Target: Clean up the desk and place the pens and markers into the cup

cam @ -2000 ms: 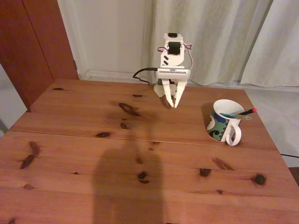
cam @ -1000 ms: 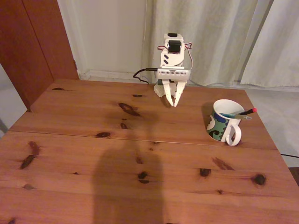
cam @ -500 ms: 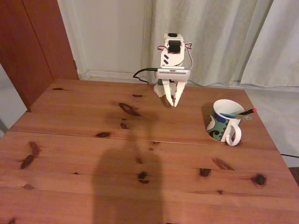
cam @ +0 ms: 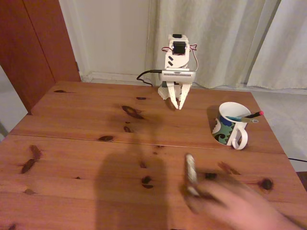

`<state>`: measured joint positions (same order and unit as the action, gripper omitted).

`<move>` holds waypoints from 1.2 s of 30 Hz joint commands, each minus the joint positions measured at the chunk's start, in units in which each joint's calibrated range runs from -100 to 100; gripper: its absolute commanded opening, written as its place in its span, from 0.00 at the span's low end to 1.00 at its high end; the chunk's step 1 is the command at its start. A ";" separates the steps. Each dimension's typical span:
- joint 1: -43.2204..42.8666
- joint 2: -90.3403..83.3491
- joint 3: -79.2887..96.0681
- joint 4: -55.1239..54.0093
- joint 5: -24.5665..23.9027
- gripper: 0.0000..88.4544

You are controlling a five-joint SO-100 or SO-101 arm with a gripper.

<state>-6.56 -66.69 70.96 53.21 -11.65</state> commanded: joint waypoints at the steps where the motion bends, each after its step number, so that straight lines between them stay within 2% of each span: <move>1: -0.31 -1.20 -3.42 0.08 0.28 0.01; 8: -3.77 -1.20 -3.42 0.76 0.28 0.01; 36: -3.85 -1.20 -2.24 0.68 0.28 0.01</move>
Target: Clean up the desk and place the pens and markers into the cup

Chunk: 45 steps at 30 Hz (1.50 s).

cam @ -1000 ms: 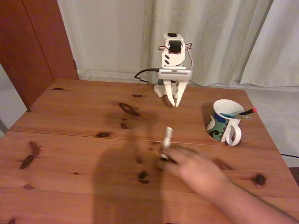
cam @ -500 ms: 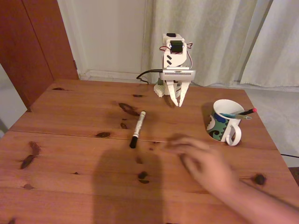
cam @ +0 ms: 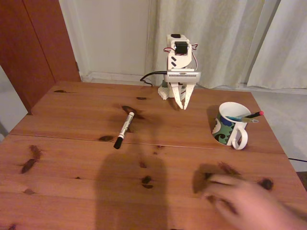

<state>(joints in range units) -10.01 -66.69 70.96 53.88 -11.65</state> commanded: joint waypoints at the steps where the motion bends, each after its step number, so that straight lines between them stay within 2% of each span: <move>1: -0.40 -1.20 -2.24 -0.07 0.28 0.01; 35: -0.08 -1.20 -2.15 0.10 0.28 0.01; 45: 2.81 -1.20 -2.24 0.19 0.28 0.01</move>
<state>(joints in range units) -9.42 -66.69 70.96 53.88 -11.65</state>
